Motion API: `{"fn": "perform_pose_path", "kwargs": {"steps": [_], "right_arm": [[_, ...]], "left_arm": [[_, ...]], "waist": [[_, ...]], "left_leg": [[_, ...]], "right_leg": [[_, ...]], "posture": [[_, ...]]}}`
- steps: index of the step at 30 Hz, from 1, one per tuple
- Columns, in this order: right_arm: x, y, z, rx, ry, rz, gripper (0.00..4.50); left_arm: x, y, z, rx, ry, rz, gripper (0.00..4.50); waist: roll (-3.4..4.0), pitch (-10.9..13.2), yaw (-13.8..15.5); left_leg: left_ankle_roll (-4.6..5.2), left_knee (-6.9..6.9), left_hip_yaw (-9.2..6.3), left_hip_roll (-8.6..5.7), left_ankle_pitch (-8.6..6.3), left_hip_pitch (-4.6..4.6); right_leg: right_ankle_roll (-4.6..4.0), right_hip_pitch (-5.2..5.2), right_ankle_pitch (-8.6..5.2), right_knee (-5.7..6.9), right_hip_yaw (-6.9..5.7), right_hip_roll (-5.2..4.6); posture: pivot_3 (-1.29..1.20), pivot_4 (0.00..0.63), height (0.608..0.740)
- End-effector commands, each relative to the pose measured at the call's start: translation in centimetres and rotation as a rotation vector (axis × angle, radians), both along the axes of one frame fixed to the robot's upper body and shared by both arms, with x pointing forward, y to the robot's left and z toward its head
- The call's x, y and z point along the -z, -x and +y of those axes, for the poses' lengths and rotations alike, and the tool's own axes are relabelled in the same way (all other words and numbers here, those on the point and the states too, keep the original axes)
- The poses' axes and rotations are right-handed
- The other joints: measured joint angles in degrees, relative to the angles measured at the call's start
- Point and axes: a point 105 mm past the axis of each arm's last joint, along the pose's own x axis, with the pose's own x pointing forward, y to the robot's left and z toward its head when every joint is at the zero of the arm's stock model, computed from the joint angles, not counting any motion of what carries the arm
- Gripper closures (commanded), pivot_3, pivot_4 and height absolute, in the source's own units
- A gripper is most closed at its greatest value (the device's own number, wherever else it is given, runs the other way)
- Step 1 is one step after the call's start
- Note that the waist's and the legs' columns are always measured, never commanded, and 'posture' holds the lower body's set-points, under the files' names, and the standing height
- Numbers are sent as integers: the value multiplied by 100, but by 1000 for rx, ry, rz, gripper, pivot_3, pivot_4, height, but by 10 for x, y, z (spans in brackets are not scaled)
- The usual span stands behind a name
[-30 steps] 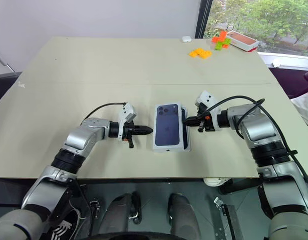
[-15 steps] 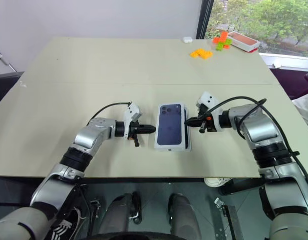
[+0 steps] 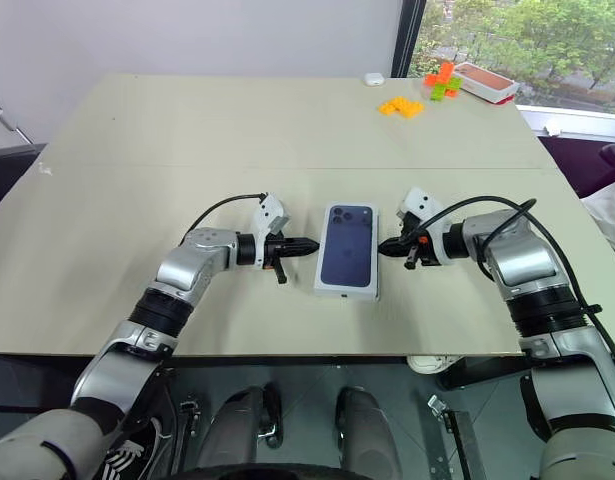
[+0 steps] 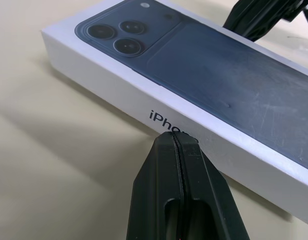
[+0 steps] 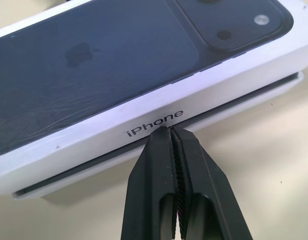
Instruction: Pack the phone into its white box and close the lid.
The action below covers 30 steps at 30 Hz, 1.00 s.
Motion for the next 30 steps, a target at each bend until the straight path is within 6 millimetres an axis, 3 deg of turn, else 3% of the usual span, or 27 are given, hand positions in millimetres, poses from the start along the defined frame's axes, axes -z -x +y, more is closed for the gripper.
{"fn": "perform_pose_path", "kwargs": {"steps": [1,19,25,30], "right_arm": [[-16,-5,-2,-4,-3,-58,4384],[-1,-3,-11,-5,79,-50,4384],[-3,-6,-17,-12,139,-83,4384],[-20,-16,-24,22,125,-127,4384]], "left_arm": [[-17,1,-12,33,48,-49,4500],[-2,6,-12,32,18,-23,4500],[-19,-5,1,-19,35,-71,4500],[-34,-13,17,-54,37,-115,4500]], "waist": [[0,0,-1],[0,0,2],[0,0,-3],[0,0,-12]], "left_leg": [[0,0,0,0,0,0],[4,1,0,-1,2,0],[4,2,0,-1,3,0],[2,2,0,-1,1,1]], "right_leg": [[0,0,0,0,0,0],[1,1,0,1,0,1],[1,0,0,2,0,1],[0,-1,0,5,0,2]], "posture": [[0,150,740],[0,150,740],[0,150,740],[0,150,740]]}}
